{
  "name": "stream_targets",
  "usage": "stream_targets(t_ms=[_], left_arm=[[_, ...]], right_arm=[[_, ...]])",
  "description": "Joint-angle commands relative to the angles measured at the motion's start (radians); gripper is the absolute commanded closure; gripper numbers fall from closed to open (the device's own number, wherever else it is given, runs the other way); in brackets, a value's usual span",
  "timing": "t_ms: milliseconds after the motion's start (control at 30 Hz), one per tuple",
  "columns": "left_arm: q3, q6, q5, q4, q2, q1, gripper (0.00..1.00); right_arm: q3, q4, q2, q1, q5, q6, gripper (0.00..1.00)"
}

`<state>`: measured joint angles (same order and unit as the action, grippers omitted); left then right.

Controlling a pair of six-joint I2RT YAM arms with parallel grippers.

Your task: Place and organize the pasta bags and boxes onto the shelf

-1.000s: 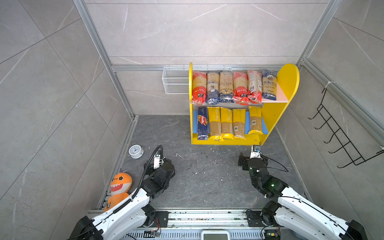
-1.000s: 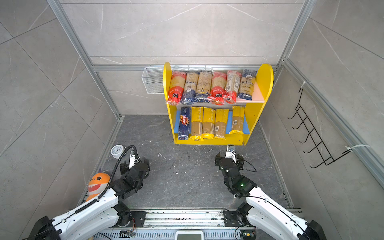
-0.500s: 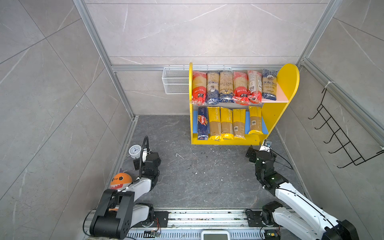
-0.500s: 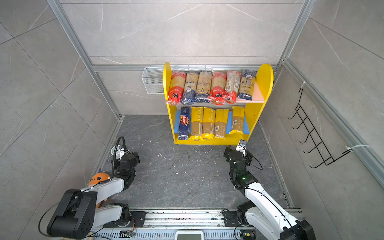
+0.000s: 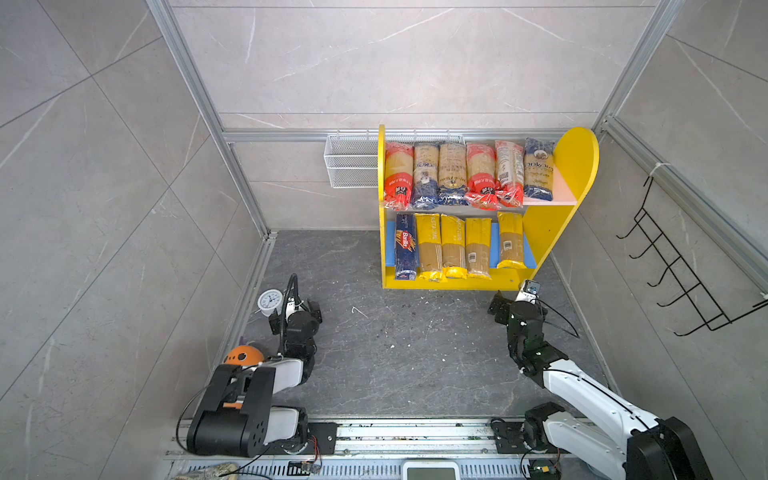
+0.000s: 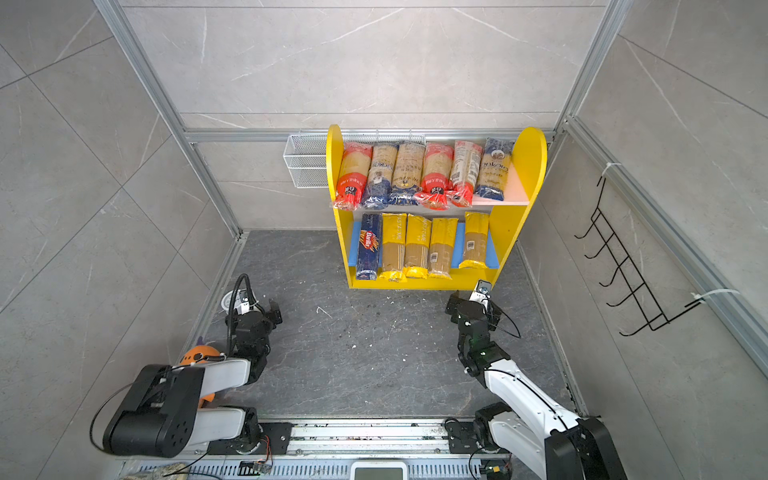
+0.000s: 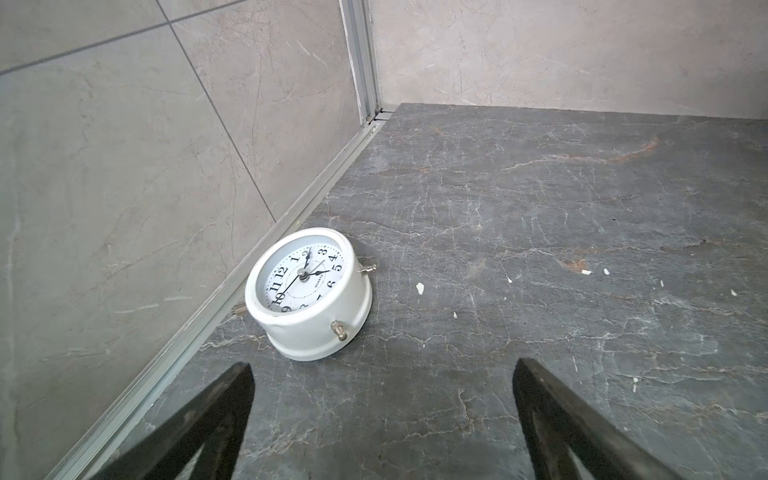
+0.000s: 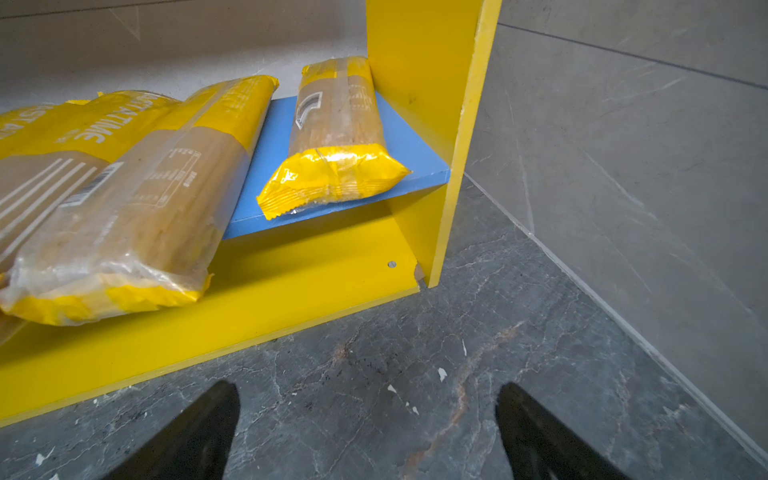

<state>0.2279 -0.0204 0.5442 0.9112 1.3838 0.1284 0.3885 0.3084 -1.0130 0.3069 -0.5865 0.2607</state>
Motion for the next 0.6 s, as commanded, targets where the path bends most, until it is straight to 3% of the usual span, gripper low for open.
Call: stream_targets(t_ms=[0, 433, 567], left_arm=[[0.036, 0.064, -0.048, 0.12, 0.063, -0.004, 0.0], [0.067, 0.057, -0.068, 0.056, 0.067, -0.01, 0.01], [0.103, 0.026, -0.211, -0.026, 0.07, -0.07, 0.01]], right_arm=[[-0.007, 0.08, -0.031, -0.018, -0.021, -0.04, 0.0], [-0.085, 0.506, -0.31, -0.076, -0.022, -0.183, 0.0], [-0.104, 0.647, -0.403, -0.101, 0.058, -0.209, 0.0]])
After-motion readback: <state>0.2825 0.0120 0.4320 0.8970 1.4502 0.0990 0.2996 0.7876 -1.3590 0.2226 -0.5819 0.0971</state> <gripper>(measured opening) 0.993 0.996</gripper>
